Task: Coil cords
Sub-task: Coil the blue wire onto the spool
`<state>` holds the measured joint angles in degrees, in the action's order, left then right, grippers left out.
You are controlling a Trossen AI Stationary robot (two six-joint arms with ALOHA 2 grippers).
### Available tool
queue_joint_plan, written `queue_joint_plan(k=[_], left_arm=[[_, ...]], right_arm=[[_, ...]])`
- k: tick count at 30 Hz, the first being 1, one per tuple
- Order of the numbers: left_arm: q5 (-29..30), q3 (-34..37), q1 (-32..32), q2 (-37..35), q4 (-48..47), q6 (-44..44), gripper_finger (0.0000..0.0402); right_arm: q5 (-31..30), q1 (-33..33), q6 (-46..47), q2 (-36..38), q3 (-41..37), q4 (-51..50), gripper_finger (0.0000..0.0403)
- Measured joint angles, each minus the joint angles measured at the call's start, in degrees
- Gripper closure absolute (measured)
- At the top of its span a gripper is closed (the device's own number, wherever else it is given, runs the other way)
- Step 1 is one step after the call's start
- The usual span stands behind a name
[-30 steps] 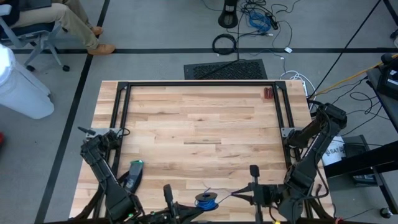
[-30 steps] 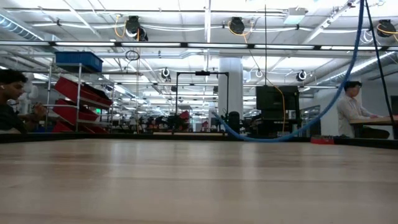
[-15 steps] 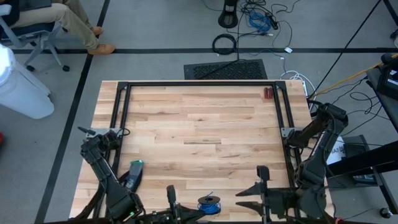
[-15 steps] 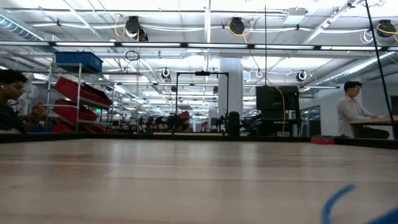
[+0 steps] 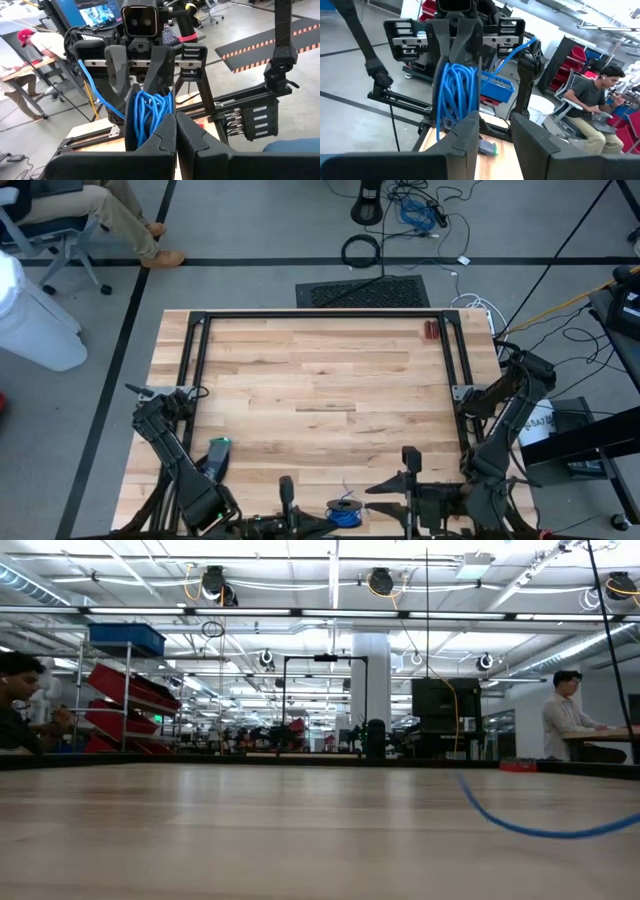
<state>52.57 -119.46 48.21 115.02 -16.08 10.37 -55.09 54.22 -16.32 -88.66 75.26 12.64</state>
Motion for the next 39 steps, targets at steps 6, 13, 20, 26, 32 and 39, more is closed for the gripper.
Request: queue_joint_plan(k=[6, 13, 20, 26, 32, 39], left_arm=[[0.0, 0.0, 0.0, 0.0, 0.0, -0.7, 0.0401], [-0.5, 0.0, -0.1, 0.1, 0.0, -0.8, 0.0401], [-0.5, 0.0, -0.1, 0.1, 0.0, -0.9, 0.0401], [-1.7, 0.0, -0.5, 0.1, -0.7, -1.3, 0.0401], [-2.2, 0.0, -1.2, 0.1, -2.3, -2.6, 0.0401], [-2.4, 0.0, -1.4, 0.1, -2.4, -2.6, 0.0401]], right_arm=[[3.2, -0.6, 0.5, 0.0, 0.0, -0.1, 0.0300], [4.5, -1.2, 0.6, 0.0, 0.0, 0.0, 0.0300], [4.7, -2.2, 0.6, -0.5, 0.0, 0.0, 0.0306], [8.9, -3.7, 0.6, -1.2, 0.0, 0.0, 0.0328], [10.8, -4.0, -0.4, -1.3, 0.0, -0.3, 0.0374], [11.0, -3.9, -0.4, -1.3, 0.0, -0.2, 0.0400]])
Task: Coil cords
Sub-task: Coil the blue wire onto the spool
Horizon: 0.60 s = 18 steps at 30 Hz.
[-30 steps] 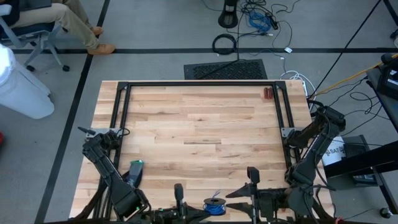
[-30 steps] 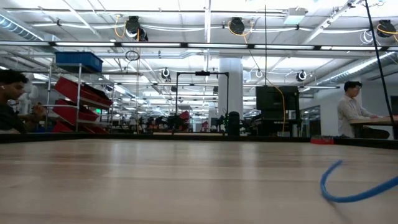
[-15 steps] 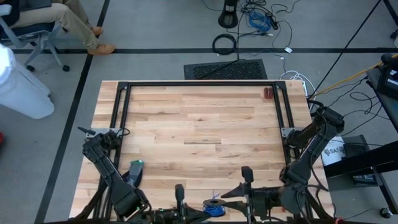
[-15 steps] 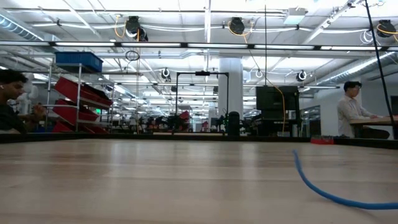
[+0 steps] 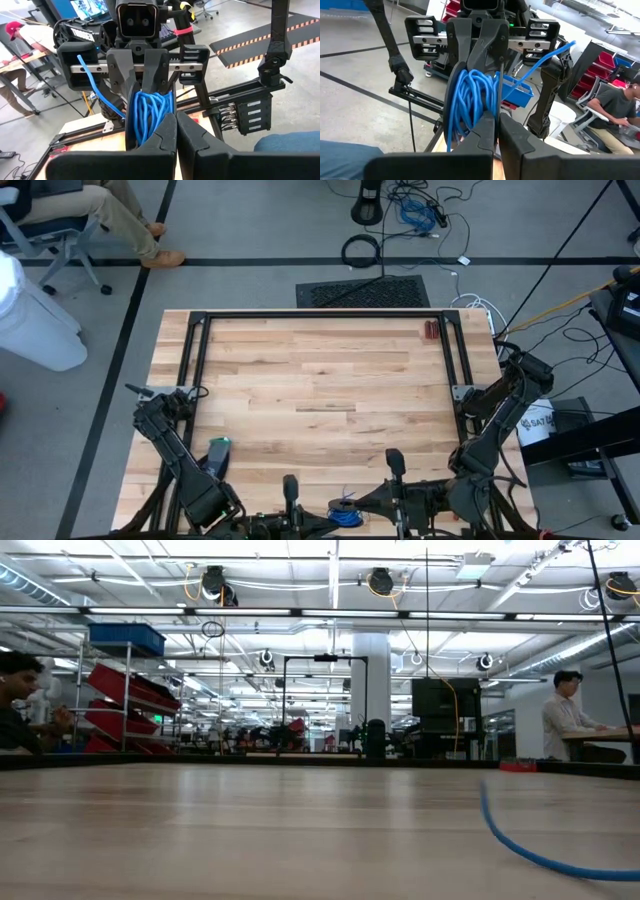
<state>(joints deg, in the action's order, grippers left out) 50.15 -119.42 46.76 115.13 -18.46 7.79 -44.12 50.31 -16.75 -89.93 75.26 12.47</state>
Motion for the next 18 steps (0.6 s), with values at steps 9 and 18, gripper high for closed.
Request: queue_joint_plan(k=[9, 18], left_arm=[[1.2, 0.0, 0.1, 0.0, 0.3, 0.0, 0.0356], [8.9, 0.0, 2.8, 0.1, 3.0, 4.1, 0.0299]], right_arm=[[-5.4, 1.7, -0.6, 0.0, 0.0, 0.8, 0.0402], [-13.4, 3.7, -2.7, 0.7, 0.0, 4.2, 0.0403]])
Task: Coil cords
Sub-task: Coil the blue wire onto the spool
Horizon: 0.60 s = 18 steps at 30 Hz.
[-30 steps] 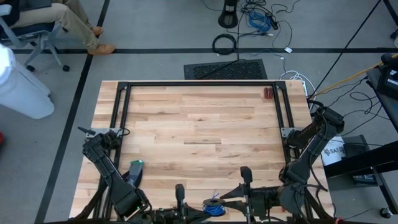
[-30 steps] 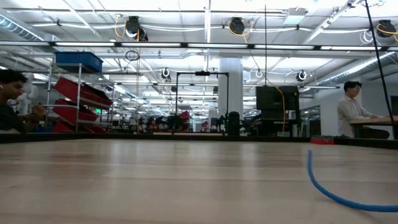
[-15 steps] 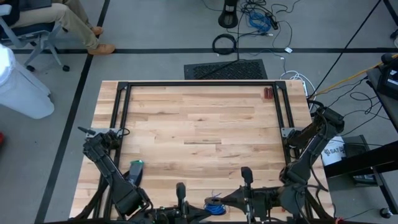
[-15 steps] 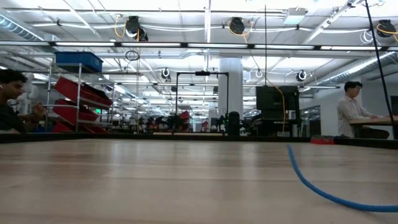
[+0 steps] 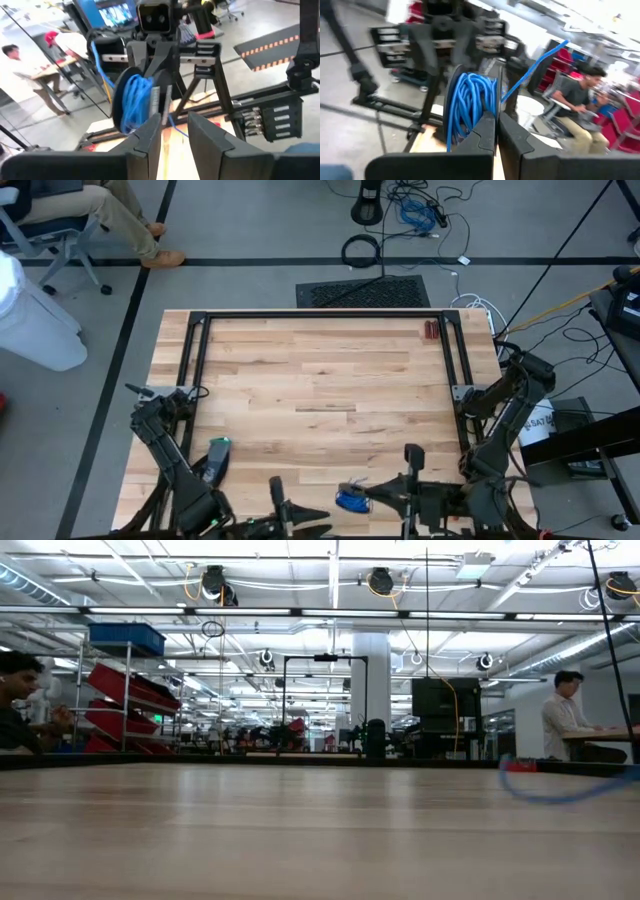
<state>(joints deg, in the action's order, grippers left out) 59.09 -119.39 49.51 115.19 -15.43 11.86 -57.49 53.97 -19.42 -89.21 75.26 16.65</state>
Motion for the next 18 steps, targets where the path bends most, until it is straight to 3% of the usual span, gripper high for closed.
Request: queue_joint_plan(k=[3, 9, 13, 18], left_arm=[[2.1, 0.0, 1.0, 0.0, 3.3, 2.2, 0.0298], [1.3, 0.0, 1.2, 0.1, 2.3, 0.3, 0.0298], [-5.9, 0.0, -1.1, 1.2, -1.3, -5.2, 0.0298], [-19.2, 0.0, -5.2, 3.6, 2.5, -5.4, 0.0297]], right_arm=[[-4.1, 0.8, 0.5, 0.6, 0.0, 1.2, 0.0403], [-4.2, 3.4, -4.2, 1.8, 0.0, 7.4, 0.0403], [-4.0, 5.5, -6.8, 3.1, 0.0, 9.6, 0.0403], [-4.1, 7.7, -7.8, 3.6, 0.0, 10.3, 0.0403]])
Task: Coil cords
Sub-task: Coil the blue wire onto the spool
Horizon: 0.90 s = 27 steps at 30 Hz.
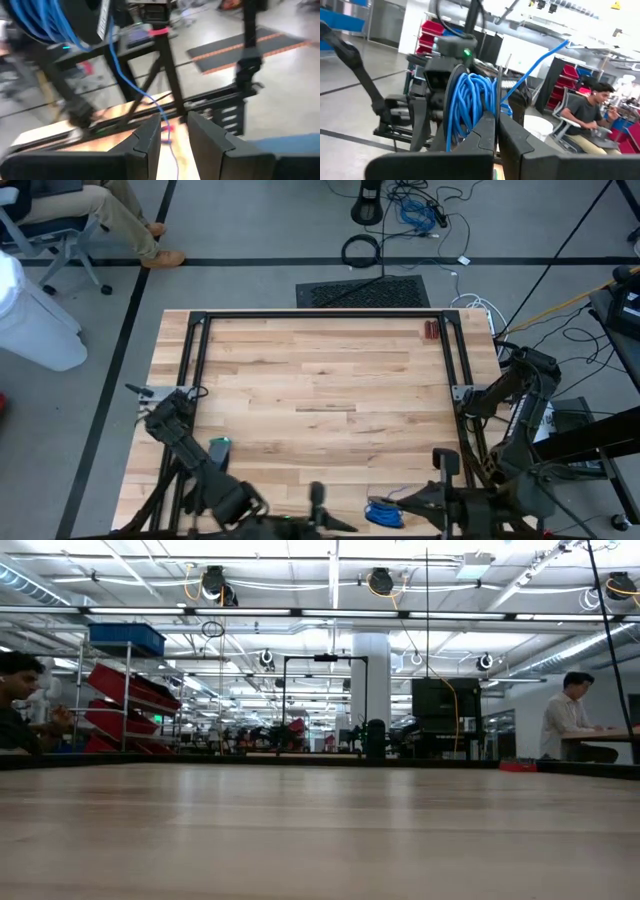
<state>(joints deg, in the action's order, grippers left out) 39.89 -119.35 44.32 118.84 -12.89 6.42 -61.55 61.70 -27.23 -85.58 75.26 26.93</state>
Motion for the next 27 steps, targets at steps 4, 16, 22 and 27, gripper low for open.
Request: queue_joint_plan(k=[4, 16, 22, 27], left_arm=[[-3.8, 0.0, -3.1, 3.0, 6.9, 0.6, 0.0297], [-7.5, 0.0, -6.8, 10.6, 25.6, 0.0, 0.0272], [-7.6, 0.0, -7.3, 11.9, 29.4, 0.0, 0.0229], [-9.9, 0.0, -7.8, 12.3, 29.5, 0.0, 0.0214]], right_arm=[[0.1, 0.9, -1.5, 0.0, 0.0, 2.1, 0.0403], [0.0, 2.5, -3.1, 0.0, 0.0, 2.7, 0.0403], [-0.4, 3.7, -4.5, 0.0, 0.0, 3.7, 0.0403], [-0.4, 4.1, -5.6, 0.0, 0.0, 4.7, 0.0403]])
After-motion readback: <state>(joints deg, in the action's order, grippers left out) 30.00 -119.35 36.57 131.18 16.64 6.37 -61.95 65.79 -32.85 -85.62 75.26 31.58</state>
